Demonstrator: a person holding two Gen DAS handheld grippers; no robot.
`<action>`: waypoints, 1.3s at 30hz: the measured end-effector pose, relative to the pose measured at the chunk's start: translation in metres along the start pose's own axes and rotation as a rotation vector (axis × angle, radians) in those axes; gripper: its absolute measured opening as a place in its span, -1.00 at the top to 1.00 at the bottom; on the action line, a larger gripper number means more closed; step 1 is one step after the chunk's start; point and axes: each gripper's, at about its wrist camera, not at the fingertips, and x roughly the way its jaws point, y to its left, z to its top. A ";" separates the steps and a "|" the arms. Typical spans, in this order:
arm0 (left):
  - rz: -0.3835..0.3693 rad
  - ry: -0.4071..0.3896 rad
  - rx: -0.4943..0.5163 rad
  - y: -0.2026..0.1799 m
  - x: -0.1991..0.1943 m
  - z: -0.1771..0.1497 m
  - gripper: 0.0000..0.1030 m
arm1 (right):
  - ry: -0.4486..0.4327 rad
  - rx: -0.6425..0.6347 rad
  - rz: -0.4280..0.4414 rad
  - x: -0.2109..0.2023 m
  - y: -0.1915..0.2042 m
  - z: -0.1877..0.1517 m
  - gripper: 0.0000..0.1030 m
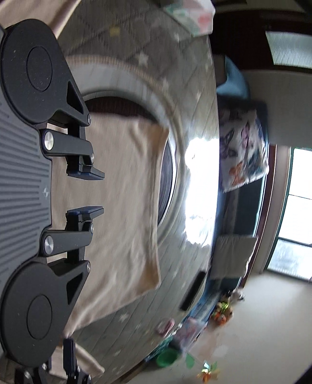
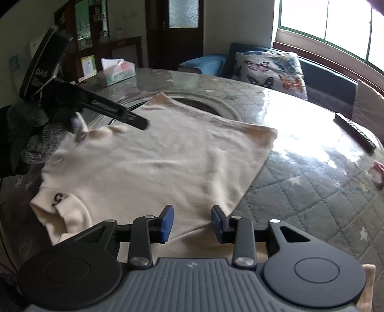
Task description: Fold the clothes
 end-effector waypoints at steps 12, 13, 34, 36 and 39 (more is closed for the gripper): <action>0.011 -0.032 0.024 -0.001 -0.035 -0.023 0.37 | -0.030 0.201 -0.176 -0.037 -0.050 -0.034 0.32; 0.000 -0.033 0.038 -0.008 -0.038 -0.027 0.36 | -0.032 0.223 -0.196 -0.040 -0.054 -0.040 0.32; -0.191 0.003 0.232 -0.115 -0.055 -0.077 -0.04 | -0.129 0.565 -0.494 -0.082 -0.121 -0.122 0.15; -0.189 0.008 0.239 -0.118 -0.054 -0.080 -0.04 | -0.132 0.577 -0.485 -0.080 -0.123 -0.123 0.15; -0.186 0.016 0.248 -0.123 -0.052 -0.084 -0.04 | -0.136 0.568 -0.473 -0.079 -0.121 -0.124 0.20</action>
